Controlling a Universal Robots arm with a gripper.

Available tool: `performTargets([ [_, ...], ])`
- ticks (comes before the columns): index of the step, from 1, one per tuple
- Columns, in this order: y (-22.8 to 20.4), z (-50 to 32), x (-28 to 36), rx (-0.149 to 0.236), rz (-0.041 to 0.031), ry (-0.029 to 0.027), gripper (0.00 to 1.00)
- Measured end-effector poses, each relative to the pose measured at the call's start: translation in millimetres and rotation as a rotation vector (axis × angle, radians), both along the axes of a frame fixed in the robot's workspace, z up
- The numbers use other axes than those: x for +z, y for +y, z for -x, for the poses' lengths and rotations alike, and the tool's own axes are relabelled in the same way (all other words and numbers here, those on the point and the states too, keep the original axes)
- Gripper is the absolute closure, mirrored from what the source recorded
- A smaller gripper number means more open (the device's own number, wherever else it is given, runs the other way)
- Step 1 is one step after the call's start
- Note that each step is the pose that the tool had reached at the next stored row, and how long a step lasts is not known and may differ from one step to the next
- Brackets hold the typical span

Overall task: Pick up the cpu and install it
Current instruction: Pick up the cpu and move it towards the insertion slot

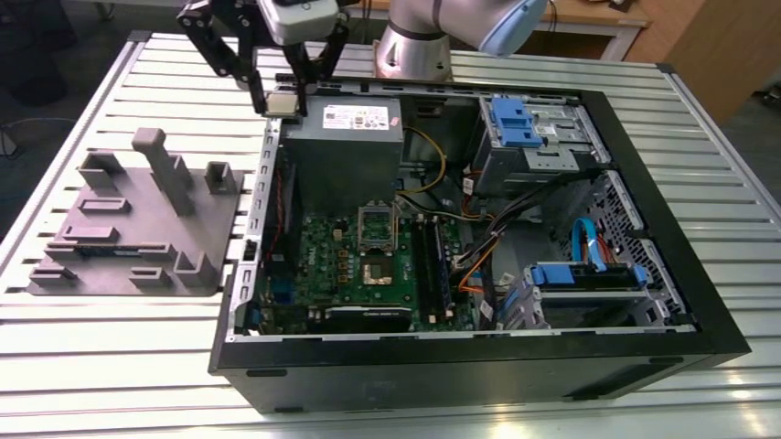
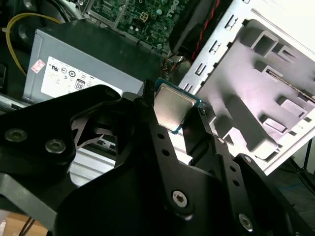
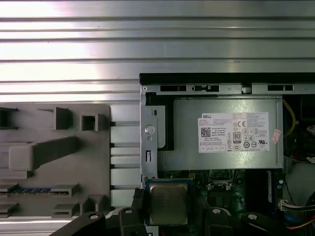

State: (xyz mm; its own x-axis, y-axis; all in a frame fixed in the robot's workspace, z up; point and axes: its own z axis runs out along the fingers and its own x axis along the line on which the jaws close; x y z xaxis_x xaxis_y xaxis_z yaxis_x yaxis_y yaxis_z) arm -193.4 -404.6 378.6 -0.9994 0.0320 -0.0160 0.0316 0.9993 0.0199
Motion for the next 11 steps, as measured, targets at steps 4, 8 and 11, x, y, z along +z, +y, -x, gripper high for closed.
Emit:
performTargets([
  [4, 0.0, -9.5, 0.0, 0.000, 0.0001, 0.0001, 0.53],
  [8, 0.0, -19.7, -0.1, 0.000, 0.0000, 0.0000, 0.53],
  [11, 0.0, -26.7, -0.1, 0.000, 0.0000, 0.0000, 0.53],
])
